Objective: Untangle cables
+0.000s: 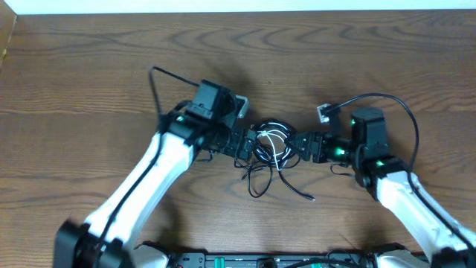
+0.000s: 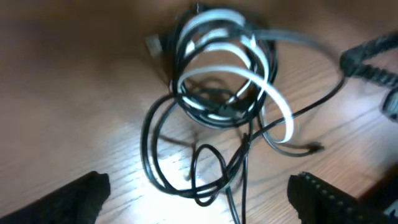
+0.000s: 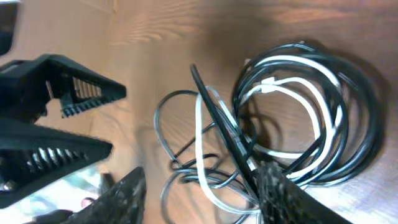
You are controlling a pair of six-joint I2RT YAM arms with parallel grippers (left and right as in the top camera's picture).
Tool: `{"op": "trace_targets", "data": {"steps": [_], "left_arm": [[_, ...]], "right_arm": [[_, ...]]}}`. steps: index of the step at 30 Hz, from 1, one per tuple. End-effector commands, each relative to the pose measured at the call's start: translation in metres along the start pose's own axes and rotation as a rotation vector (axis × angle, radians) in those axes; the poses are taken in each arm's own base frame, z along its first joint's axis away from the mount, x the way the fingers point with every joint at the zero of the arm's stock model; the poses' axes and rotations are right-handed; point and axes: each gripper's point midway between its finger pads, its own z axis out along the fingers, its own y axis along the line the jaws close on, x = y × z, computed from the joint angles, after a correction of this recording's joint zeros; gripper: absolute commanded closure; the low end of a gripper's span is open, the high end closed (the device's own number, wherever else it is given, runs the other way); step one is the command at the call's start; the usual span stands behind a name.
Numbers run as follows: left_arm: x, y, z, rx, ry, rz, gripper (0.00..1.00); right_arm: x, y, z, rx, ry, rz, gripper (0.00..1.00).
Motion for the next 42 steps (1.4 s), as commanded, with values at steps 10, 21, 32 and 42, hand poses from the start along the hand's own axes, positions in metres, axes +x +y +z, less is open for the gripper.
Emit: {"op": "trace_targets", "data": {"steps": [10, 21, 32, 42], "left_arm": [[0.040, 0.030, -0.017, -0.184, 0.124, -0.069, 0.45], [0.052, -0.010, 0.022, 0.143, 0.088, 0.125, 0.28], [0.055, -0.022, 0.031, 0.165, 0.076, 0.163, 0.28], [0.061, -0.029, 0.035, 0.129, 0.094, 0.189, 0.28]], "right_arm": [[0.050, -0.004, -0.008, 0.060, 0.169, 0.290, 0.63], [0.060, 0.003, -0.008, 0.051, 0.213, 0.496, 0.85], [0.077, -0.021, 0.009, 0.328, 0.117, 0.666, 0.86], [0.075, -0.027, 0.017, 0.395, 0.047, 0.664, 0.76]]}}
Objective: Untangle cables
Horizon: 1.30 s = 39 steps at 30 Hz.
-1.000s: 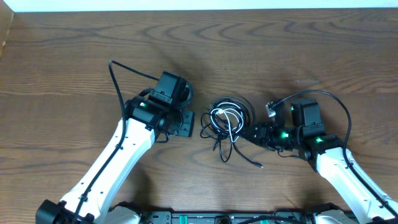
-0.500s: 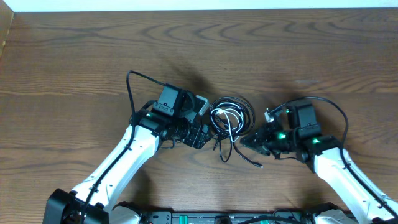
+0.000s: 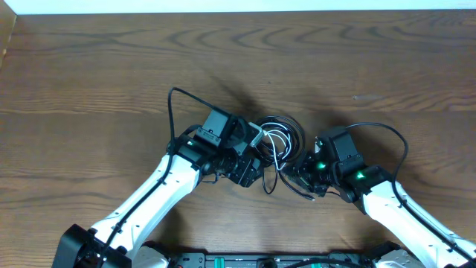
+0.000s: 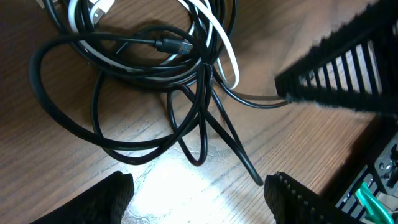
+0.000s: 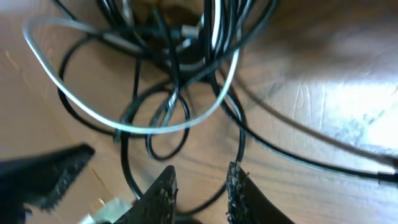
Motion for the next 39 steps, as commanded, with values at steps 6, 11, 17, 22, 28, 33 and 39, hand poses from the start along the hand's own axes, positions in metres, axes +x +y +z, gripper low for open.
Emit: {"op": "trace_targets", "data": {"steps": [6, 11, 17, 22, 28, 33, 39], "left_arm": [[0.003, 0.005, 0.003, -0.028, 0.014, -0.012, 0.27], [0.006, 0.005, 0.003, -0.024, 0.026, -0.021, 0.25], [0.009, 0.004, 0.003, -0.021, 0.038, -0.026, 0.26], [0.011, 0.004, 0.003, -0.021, 0.042, -0.042, 0.26], [0.014, 0.004, 0.003, -0.022, 0.056, -0.050, 0.26], [0.019, 0.004, 0.002, -0.022, 0.074, -0.058, 0.16], [0.021, 0.004, 0.002, -0.023, 0.083, -0.061, 0.16]], "right_arm": [[-0.003, 0.010, 0.023, -0.016, -0.032, -0.021, 0.78], [-0.007, 0.007, 0.039, -0.005, -0.027, -0.025, 0.76], [-0.013, -0.004, 0.045, 0.037, -0.052, -0.025, 0.65], [-0.016, -0.006, 0.045, 0.049, -0.064, -0.110, 0.43], [-0.024, -0.010, 0.044, 0.074, -0.110, -0.110, 0.44], [-0.024, -0.010, 0.044, 0.074, -0.110, -0.110, 0.44], [-0.024, -0.010, 0.044, 0.074, -0.110, -0.110, 0.44]]}}
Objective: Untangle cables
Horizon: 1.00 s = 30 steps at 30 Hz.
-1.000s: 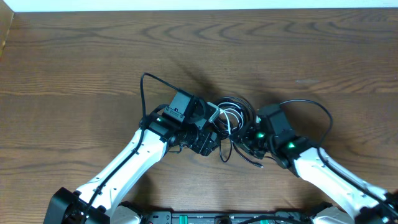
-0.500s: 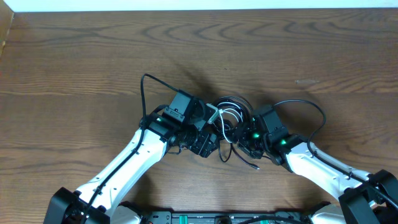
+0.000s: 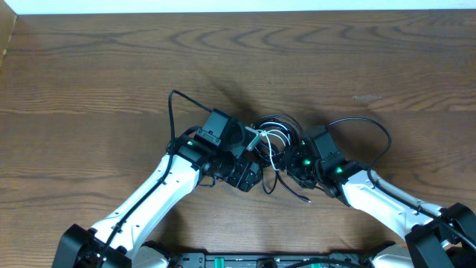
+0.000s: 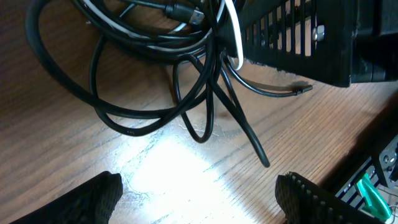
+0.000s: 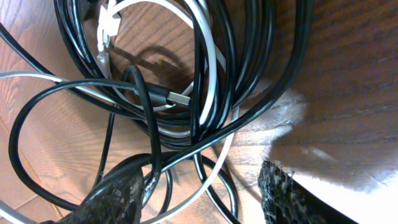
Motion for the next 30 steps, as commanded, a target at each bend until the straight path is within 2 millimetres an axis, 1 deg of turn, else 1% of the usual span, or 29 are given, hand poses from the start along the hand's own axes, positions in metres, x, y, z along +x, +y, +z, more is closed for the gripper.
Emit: {"op": "trace_targets", "data": {"steps": [1, 10, 12, 15, 18, 20, 22, 24, 26, 30], "left_arm": [[0.004, 0.001, 0.003, -0.002, 0.016, -0.002, 0.16], [0.004, 0.001, 0.003, -0.001, 0.016, -0.002, 0.16], [0.004, 0.001, 0.003, -0.002, 0.016, -0.002, 0.16], [0.003, 0.001, 0.003, -0.002, 0.014, -0.001, 0.16], [0.002, 0.002, 0.003, -0.005, 0.008, 0.002, 0.16], [0.000, 0.002, 0.003, -0.005, 0.002, 0.005, 0.16], [-0.001, 0.001, 0.003, -0.005, -0.004, 0.008, 0.16], [-0.003, 0.001, 0.003, -0.005, -0.010, 0.014, 0.16], [-0.004, 0.001, 0.003, -0.005, -0.016, 0.016, 0.16], [-0.004, 0.001, 0.003, -0.005, -0.016, 0.016, 0.16]], "right_arm": [[0.000, -0.003, 0.002, 0.013, -0.008, -0.020, 0.44], [0.000, -0.003, 0.002, 0.017, -0.005, -0.019, 0.46], [0.002, -0.003, 0.002, 0.013, 0.001, -0.019, 0.52], [0.001, -0.002, 0.001, 0.006, 0.007, -0.016, 0.69], [-0.001, 0.003, -0.002, -0.033, 0.032, 0.004, 0.65], [0.002, 0.016, -0.006, -0.109, 0.088, -0.002, 0.63], [0.006, 0.031, -0.013, -0.195, 0.144, -0.045, 0.63], [0.011, 0.041, -0.020, -0.261, 0.199, -0.075, 0.62], [0.013, 0.042, -0.022, -0.279, 0.225, -0.075, 0.63], [0.020, 0.042, -0.020, -0.270, 0.236, -0.097, 0.66]]}}
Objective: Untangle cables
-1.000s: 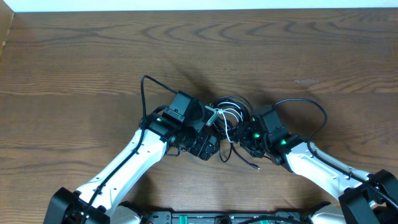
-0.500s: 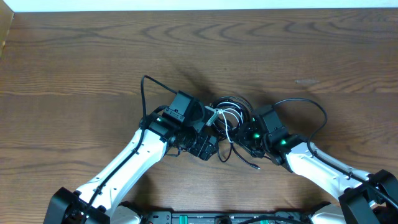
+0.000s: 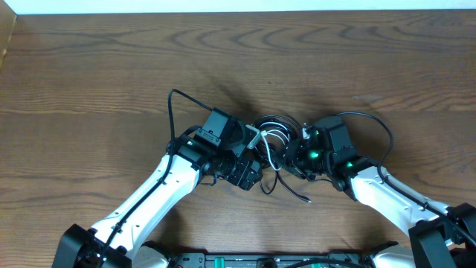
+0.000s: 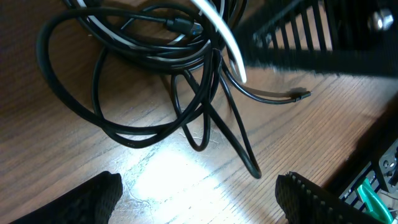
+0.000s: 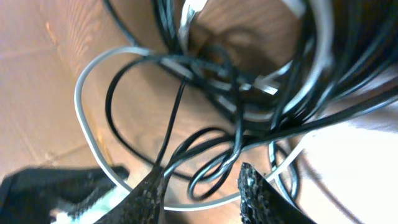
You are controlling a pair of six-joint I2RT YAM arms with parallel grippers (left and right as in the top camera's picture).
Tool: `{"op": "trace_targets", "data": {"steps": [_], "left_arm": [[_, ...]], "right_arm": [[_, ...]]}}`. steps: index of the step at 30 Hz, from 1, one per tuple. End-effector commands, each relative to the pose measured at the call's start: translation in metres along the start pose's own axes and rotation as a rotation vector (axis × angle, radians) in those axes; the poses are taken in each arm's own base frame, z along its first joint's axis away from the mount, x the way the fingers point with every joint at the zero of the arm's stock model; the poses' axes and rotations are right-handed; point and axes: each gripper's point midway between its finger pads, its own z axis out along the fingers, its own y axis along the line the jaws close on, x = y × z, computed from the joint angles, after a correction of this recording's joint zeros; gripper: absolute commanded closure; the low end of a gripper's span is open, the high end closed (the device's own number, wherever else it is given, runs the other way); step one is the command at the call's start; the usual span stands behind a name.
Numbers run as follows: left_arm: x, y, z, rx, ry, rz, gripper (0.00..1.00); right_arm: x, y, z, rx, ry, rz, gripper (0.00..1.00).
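Observation:
A tangle of black cables with a white cable through it lies mid-table between both arms. My left gripper is wide open, low over bare wood just in front of the tangle's black loops. My right gripper sits at the tangle's right side, its fingers partly closed but apart, with a black loop lying between them. One black free end and a thin plug end trail toward the front edge.
The wooden table stretches bare around the tangle. The right arm's own black cable arcs behind its wrist, and the left arm's cable loops up behind its wrist. My right gripper's ribbed finger crowds the left wrist view.
My right gripper has shifted slightly back and up along the tangle's right side, and its fingers stand closer together around a black loop. The left gripper stays open in the same spot.
Both grippers first flanked the tangle, open, on its left and right. Then both had come to its front side, the right one's fingers narrow. The right then stood wide open close over the coil; now it is narrower around a black loop.

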Motion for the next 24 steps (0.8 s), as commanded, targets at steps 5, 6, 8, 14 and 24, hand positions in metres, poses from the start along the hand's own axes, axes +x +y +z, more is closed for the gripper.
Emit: {"op": "trace_targets", "data": {"steps": [5, 6, 8, 14, 24], "left_arm": [[0.002, 0.002, 0.003, -0.006, 0.009, 0.005, 0.16], [0.002, 0.002, 0.003, -0.006, 0.010, 0.005, 0.16], [0.003, 0.002, 0.003, -0.006, 0.011, 0.004, 0.16], [0.002, 0.002, 0.003, -0.006, 0.010, 0.005, 0.16], [0.002, 0.002, 0.003, -0.006, 0.009, 0.005, 0.16]], "right_arm": [[0.022, 0.003, 0.010, 0.027, 0.033, -0.036, 0.73], [0.023, 0.002, 0.011, 0.037, 0.028, -0.022, 0.75], [0.027, 0.002, 0.014, 0.046, 0.028, -0.013, 0.78], [0.034, -0.002, 0.017, 0.076, 0.033, -0.008, 0.81], [0.028, -0.005, 0.016, 0.089, 0.000, -0.008, 0.83]]}}
